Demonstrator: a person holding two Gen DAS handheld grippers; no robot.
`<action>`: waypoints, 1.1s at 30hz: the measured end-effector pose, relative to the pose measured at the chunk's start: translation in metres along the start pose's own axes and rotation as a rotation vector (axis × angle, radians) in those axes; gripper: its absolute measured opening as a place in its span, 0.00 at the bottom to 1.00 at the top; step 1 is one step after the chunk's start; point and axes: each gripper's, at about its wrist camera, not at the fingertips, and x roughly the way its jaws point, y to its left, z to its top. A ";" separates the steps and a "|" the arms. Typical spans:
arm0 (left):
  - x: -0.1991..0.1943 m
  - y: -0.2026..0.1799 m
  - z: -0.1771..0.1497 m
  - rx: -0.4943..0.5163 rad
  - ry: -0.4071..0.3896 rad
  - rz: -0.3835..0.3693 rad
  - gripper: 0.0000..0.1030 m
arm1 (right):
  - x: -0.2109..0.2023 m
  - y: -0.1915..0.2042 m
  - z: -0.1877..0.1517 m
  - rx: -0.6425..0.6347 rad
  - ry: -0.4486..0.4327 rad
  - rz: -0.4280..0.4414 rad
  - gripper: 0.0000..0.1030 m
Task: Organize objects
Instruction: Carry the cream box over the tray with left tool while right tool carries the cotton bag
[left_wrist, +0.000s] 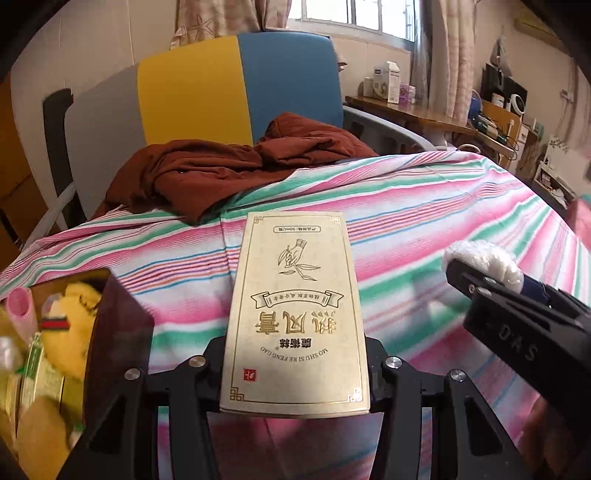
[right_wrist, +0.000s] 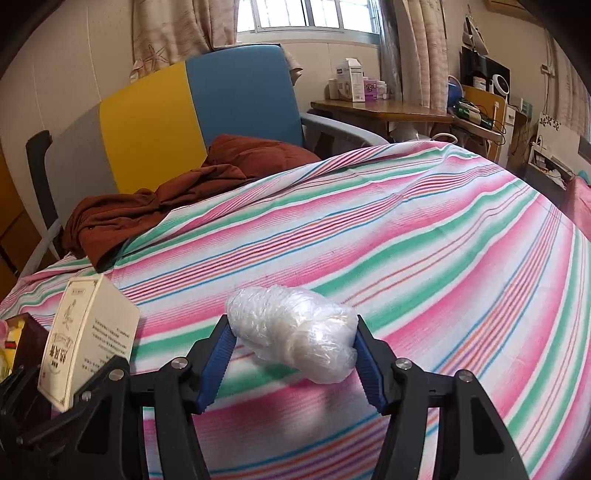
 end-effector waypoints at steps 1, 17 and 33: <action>-0.004 0.000 -0.003 0.001 -0.007 0.000 0.49 | -0.001 0.001 -0.001 -0.001 0.002 -0.001 0.61; -0.070 0.009 -0.042 0.011 -0.114 -0.039 0.49 | -0.066 0.030 -0.032 -0.109 -0.005 0.035 0.61; -0.153 0.048 -0.065 -0.082 -0.157 -0.149 0.50 | -0.138 0.076 -0.046 -0.179 -0.047 0.141 0.61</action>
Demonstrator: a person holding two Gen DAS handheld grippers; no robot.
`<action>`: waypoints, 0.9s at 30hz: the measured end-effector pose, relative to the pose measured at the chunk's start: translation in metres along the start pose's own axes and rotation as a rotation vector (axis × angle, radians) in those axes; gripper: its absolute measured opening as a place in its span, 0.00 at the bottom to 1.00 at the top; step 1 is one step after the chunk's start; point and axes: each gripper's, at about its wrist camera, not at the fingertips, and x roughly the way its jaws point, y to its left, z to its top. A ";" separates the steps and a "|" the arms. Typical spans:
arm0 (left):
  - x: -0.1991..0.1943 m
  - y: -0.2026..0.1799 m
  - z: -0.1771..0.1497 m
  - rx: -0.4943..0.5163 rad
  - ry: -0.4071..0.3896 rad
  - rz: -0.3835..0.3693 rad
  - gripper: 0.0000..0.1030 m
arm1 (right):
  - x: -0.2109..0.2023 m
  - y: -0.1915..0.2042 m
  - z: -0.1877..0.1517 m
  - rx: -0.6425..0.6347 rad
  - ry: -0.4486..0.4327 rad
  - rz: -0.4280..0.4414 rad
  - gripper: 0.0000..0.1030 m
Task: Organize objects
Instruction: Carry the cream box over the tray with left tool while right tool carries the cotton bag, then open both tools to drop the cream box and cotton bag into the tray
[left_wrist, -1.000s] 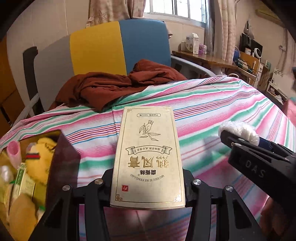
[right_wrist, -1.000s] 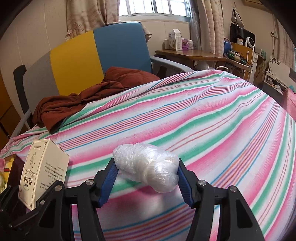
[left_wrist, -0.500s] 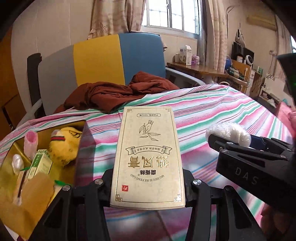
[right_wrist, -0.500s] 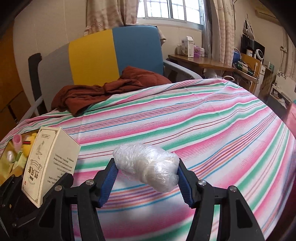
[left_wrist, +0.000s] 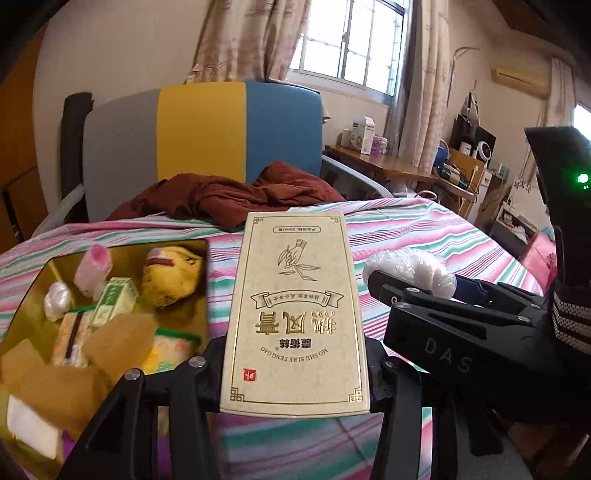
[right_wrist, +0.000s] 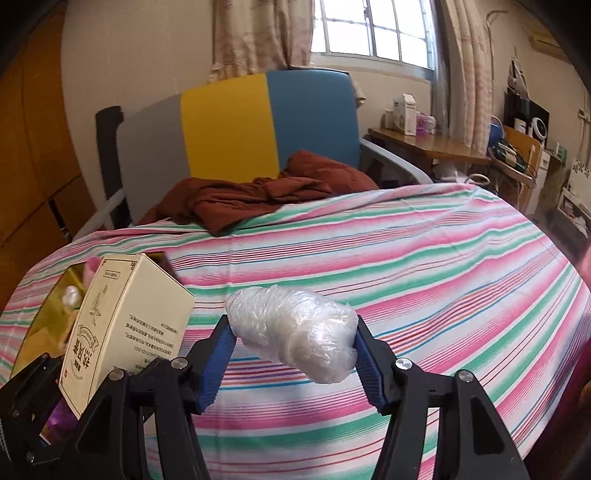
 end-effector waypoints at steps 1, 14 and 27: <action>-0.004 0.004 -0.001 -0.004 0.000 0.006 0.50 | -0.002 0.004 0.000 -0.001 0.001 0.009 0.61; -0.059 0.112 -0.012 -0.136 -0.002 0.120 0.50 | -0.012 0.094 -0.001 -0.101 0.032 0.224 0.61; -0.045 0.216 0.005 -0.212 0.097 0.226 0.50 | 0.026 0.168 0.013 -0.158 0.116 0.369 0.61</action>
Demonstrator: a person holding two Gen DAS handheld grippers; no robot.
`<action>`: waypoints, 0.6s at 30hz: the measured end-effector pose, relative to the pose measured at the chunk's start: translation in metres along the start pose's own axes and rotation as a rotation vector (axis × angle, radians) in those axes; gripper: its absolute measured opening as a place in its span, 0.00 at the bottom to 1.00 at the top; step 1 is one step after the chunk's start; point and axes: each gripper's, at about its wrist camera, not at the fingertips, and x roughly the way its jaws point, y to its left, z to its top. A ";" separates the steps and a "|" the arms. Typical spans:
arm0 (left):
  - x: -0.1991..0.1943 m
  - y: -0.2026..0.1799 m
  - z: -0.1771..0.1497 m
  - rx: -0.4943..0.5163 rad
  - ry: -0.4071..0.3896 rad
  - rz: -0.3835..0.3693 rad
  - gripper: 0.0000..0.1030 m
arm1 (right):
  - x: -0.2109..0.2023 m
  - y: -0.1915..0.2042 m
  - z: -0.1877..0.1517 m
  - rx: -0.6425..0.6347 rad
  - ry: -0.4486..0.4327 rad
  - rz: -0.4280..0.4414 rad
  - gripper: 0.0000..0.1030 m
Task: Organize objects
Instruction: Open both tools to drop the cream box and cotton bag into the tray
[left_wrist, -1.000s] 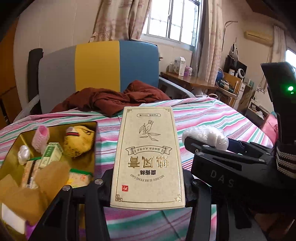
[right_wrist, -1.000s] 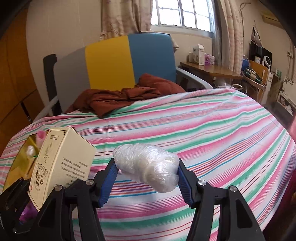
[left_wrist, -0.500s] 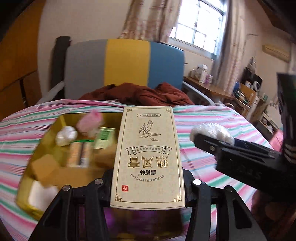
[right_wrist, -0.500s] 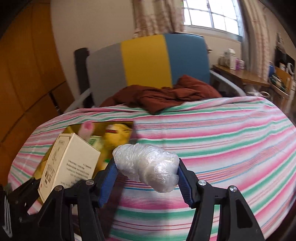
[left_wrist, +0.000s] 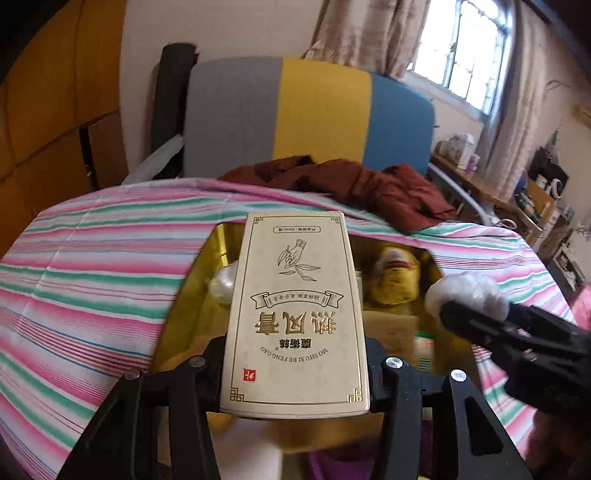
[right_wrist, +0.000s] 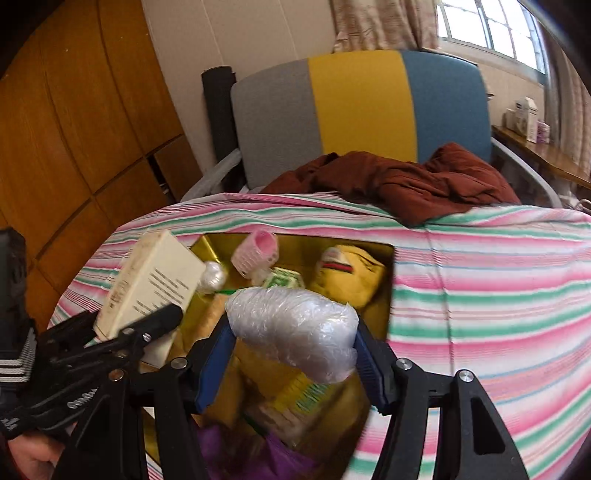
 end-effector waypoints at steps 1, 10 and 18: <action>0.006 0.006 0.000 -0.013 0.025 -0.002 0.50 | 0.004 0.002 0.003 -0.003 0.005 0.003 0.62; 0.025 0.013 -0.003 -0.024 0.094 -0.009 0.54 | 0.027 -0.004 0.003 0.055 0.121 0.045 0.63; 0.000 0.016 -0.004 -0.110 0.049 0.032 0.97 | 0.010 -0.006 -0.024 0.040 0.194 0.060 0.69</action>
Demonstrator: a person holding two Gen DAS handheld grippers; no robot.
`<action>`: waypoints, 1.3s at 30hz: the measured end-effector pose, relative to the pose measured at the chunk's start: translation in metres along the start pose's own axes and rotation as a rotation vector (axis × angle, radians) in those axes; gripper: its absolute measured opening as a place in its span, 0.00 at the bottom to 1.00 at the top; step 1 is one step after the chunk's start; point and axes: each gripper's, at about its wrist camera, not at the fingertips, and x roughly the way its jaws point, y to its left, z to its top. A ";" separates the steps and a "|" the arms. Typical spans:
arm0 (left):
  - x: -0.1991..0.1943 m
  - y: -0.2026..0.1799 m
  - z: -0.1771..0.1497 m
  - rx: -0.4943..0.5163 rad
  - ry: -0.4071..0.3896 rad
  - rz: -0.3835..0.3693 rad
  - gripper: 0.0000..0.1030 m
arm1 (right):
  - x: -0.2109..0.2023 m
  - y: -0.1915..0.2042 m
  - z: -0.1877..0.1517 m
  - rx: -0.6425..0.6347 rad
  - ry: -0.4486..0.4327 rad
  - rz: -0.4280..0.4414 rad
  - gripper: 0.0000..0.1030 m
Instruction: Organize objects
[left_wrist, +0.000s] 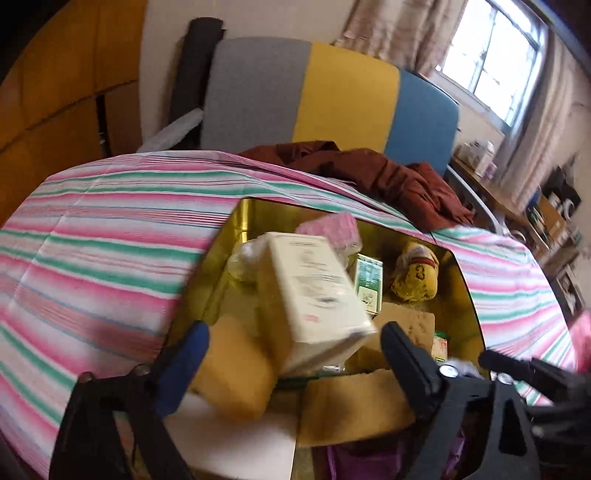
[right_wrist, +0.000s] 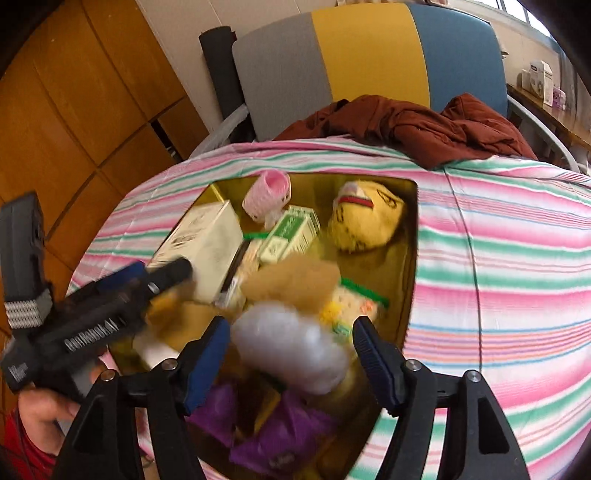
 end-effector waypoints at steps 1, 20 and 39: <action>-0.005 0.001 -0.001 -0.014 -0.010 0.022 1.00 | -0.003 -0.001 -0.003 -0.001 0.000 -0.003 0.70; -0.088 -0.036 -0.036 0.067 -0.066 0.266 1.00 | -0.046 -0.001 -0.023 0.030 -0.065 -0.150 0.72; -0.115 -0.033 -0.050 0.069 -0.062 0.425 1.00 | -0.073 0.026 -0.032 0.001 -0.157 -0.320 0.73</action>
